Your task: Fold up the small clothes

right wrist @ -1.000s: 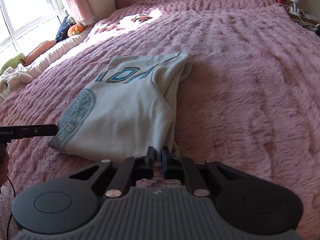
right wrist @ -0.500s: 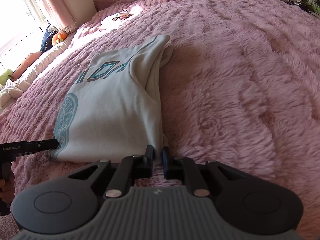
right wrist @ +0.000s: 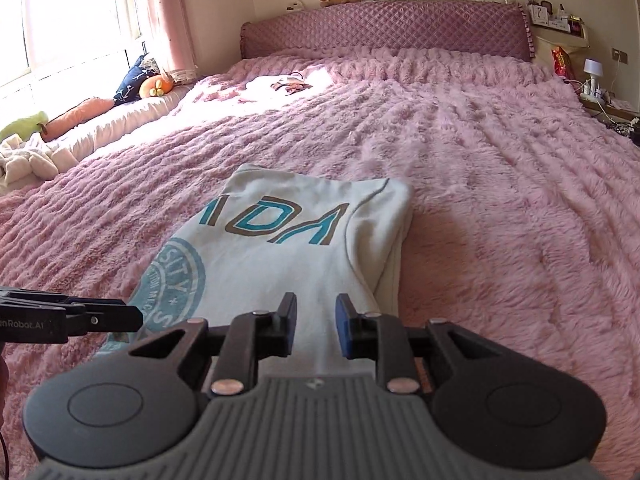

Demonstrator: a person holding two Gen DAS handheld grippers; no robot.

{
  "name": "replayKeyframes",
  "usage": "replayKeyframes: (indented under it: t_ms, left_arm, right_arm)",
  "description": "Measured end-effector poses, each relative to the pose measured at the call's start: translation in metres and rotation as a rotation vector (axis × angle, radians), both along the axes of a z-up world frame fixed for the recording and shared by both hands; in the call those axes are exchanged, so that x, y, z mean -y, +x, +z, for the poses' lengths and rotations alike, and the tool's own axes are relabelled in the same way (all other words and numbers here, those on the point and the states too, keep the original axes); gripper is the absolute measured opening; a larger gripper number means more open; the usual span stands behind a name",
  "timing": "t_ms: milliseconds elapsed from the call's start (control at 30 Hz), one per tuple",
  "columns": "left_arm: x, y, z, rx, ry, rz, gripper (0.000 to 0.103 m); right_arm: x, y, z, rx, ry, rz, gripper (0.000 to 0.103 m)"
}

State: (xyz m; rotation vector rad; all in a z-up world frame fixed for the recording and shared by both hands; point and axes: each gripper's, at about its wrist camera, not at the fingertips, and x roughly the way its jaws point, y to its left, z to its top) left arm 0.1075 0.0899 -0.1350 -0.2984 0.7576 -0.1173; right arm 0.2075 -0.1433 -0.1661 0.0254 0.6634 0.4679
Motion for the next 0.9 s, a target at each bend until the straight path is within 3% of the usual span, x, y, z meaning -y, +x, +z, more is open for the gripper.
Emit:
replayKeyframes:
  t_ms: [200,367,433,500,700,900]
  left_arm:
    - [-0.005,0.006,-0.013,-0.028,-0.026,-0.001,0.045]
    - [0.002,-0.007,0.009,-0.024,-0.007,0.034,0.046]
    - [0.006,-0.021,0.018,-0.019,0.006,0.061,0.046]
    - [0.009,-0.034,0.020,-0.008,0.007,0.065,0.049]
    - [0.009,-0.037,-0.001,-0.081,0.015,0.081,0.049]
    - [0.005,-0.039,-0.012,-0.116,0.012,0.101,0.049]
  right_arm:
    - [0.008,0.025,-0.031,-0.113,0.037,-0.068,0.010]
    - [0.012,0.001,-0.004,-0.060,0.082,-0.065,0.019]
    - [0.013,-0.018,0.005,-0.013,0.061,-0.034,0.026]
    - [0.013,-0.035,0.008,0.015,0.022,-0.010,0.026]
    - [0.015,-0.043,-0.021,-0.054,-0.056,-0.025,0.025]
    - [0.018,-0.043,-0.026,-0.091,-0.029,-0.054,0.025]
